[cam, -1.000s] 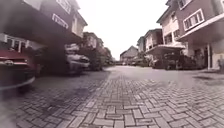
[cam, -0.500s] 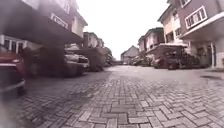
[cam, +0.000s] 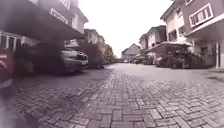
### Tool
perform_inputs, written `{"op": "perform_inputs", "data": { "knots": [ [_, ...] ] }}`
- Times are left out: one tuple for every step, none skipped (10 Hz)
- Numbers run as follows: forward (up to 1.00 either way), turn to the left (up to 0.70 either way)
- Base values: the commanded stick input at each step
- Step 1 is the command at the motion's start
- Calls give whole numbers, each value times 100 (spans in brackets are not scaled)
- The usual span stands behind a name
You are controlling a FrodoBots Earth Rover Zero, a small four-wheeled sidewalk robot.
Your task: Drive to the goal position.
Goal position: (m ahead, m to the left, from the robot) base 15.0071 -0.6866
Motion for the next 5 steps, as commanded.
{"op": "perform_inputs", "data": {
  "knots": [
    [69,3],
    [69,3],
    [69,3],
    [69,3],
    [69,3]
  ]
}}
